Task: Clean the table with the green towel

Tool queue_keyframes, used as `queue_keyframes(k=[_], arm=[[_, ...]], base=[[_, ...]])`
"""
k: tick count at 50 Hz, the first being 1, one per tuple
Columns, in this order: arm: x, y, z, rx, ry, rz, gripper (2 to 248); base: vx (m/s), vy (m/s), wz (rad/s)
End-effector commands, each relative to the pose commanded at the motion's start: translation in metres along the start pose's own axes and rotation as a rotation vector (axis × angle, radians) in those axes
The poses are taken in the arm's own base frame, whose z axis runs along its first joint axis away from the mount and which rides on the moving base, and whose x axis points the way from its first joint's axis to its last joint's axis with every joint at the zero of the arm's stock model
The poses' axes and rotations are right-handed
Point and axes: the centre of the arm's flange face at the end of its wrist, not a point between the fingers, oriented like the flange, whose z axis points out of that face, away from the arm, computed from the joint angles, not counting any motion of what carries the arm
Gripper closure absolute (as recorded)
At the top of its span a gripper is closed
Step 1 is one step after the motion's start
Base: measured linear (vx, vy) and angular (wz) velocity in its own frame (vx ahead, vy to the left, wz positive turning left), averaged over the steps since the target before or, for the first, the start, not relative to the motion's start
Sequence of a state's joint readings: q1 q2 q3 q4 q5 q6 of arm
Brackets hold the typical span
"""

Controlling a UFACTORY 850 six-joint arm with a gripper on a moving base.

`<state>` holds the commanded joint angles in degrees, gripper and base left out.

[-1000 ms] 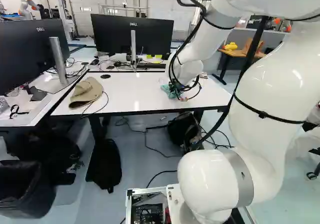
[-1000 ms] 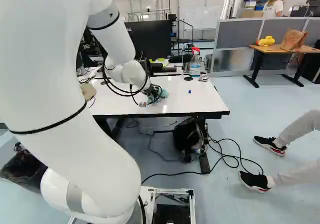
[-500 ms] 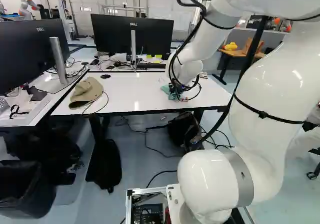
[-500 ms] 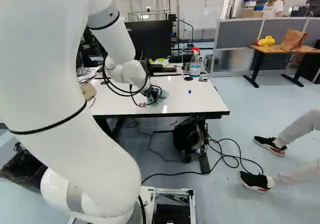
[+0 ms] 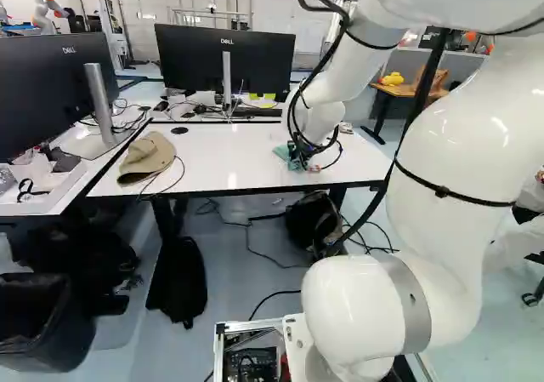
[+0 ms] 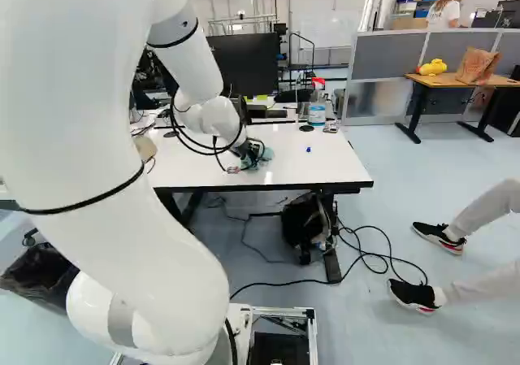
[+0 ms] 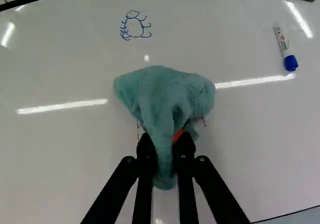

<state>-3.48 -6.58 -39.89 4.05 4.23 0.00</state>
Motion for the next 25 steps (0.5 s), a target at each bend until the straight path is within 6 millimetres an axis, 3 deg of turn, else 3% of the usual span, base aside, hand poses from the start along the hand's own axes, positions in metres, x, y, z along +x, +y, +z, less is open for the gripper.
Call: queue_keyframes(k=[25], arm=[[0.038, 0.022, 0.029, -0.029, 0.017, 0.039, 200]], base=[[0.000, 0.000, 0.000]])
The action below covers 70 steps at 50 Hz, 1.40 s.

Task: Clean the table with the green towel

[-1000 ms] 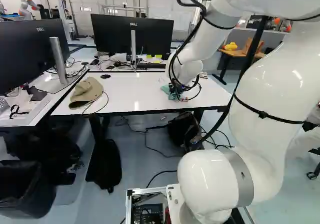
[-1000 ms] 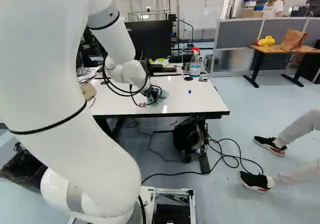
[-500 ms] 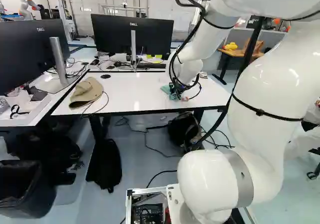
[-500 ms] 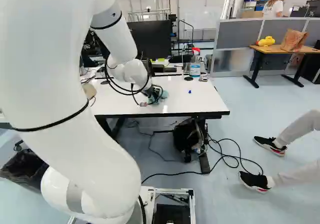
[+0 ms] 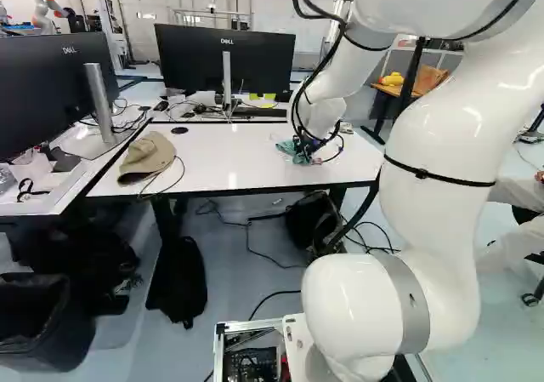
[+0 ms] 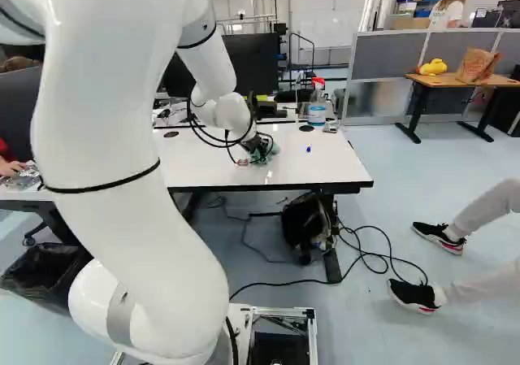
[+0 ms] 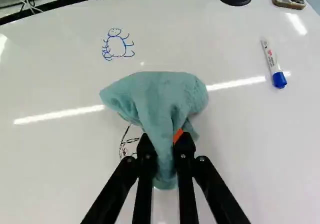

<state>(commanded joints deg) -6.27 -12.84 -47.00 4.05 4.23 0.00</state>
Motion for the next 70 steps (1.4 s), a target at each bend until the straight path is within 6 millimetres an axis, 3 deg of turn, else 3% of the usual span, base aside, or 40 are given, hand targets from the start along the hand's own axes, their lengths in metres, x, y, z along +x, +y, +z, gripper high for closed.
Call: queue_keyframes(k=[14, 29, 46, 70], arm=[[0.020, -0.002, 0.018, 0.001, 0.012, 0.000, 200], [0.029, -0.021, 0.026, 0.023, 0.017, -0.027, 200], [0.017, -0.045, 0.017, 0.052, 0.009, -0.064, 200], [-0.018, -0.060, -0.012, 0.077, -0.010, -0.099, 200]], base=[[0.000, 0.000, 0.000], [0.000, 0.000, 0.000], [0.000, 0.000, 0.000], [0.000, 0.000, 0.000]])
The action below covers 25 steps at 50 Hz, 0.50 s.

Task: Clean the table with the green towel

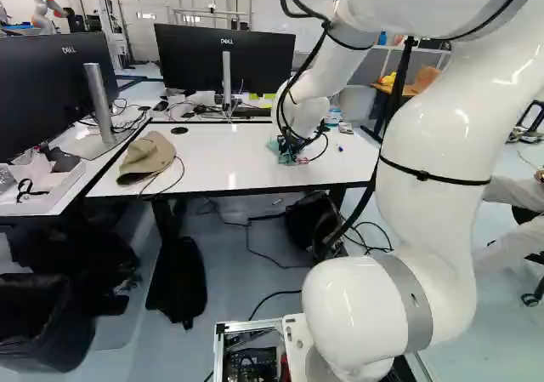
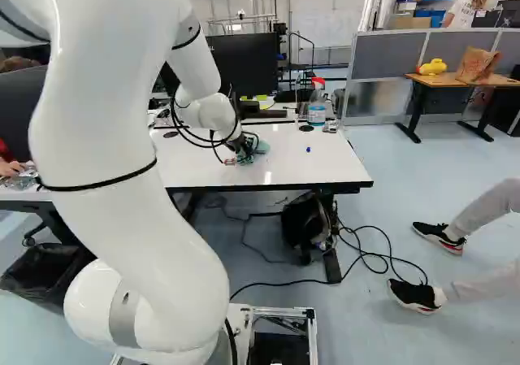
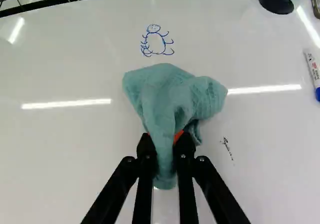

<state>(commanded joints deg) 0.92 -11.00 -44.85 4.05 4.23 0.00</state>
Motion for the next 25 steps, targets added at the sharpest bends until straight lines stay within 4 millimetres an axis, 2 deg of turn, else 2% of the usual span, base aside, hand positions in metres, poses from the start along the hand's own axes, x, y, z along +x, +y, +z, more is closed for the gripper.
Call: queue_keyframes(k=[14, 25], arm=[[-0.022, -0.005, -0.017, 0.008, -0.009, -0.011, 200], [-0.036, 0.003, -0.029, -0.002, -0.013, 0.001, 200]], base=[[0.000, 0.000, 0.000], [0.000, 0.000, 0.000]])
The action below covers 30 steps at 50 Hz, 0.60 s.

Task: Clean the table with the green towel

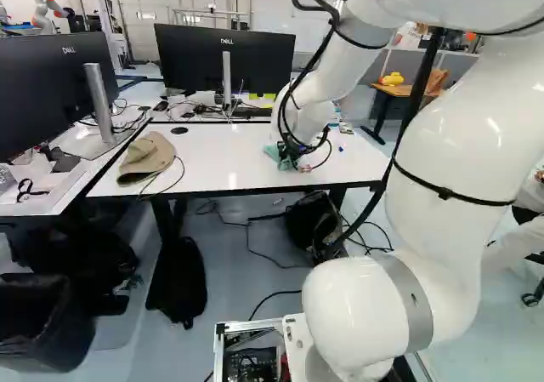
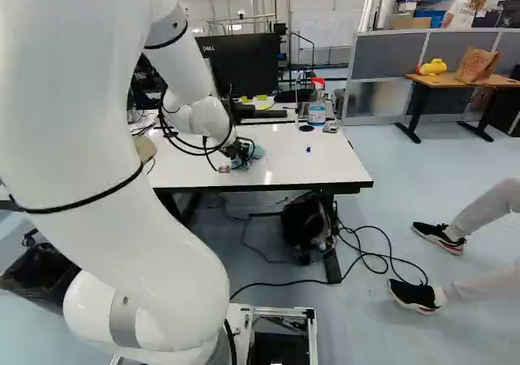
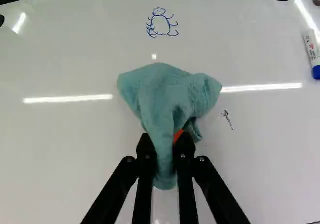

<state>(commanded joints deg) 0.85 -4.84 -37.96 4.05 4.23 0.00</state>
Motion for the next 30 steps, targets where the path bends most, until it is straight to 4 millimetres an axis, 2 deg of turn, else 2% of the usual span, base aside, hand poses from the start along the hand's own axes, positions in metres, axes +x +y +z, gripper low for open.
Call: queue_keyframes(k=[14, 30], arm=[[-0.008, 0.022, -0.007, -0.029, 0.000, 0.038, 200], [-0.008, 0.048, -0.008, -0.066, 0.002, 0.086, 200]], base=[[0.000, 0.000, 0.000], [0.000, 0.000, 0.000]])
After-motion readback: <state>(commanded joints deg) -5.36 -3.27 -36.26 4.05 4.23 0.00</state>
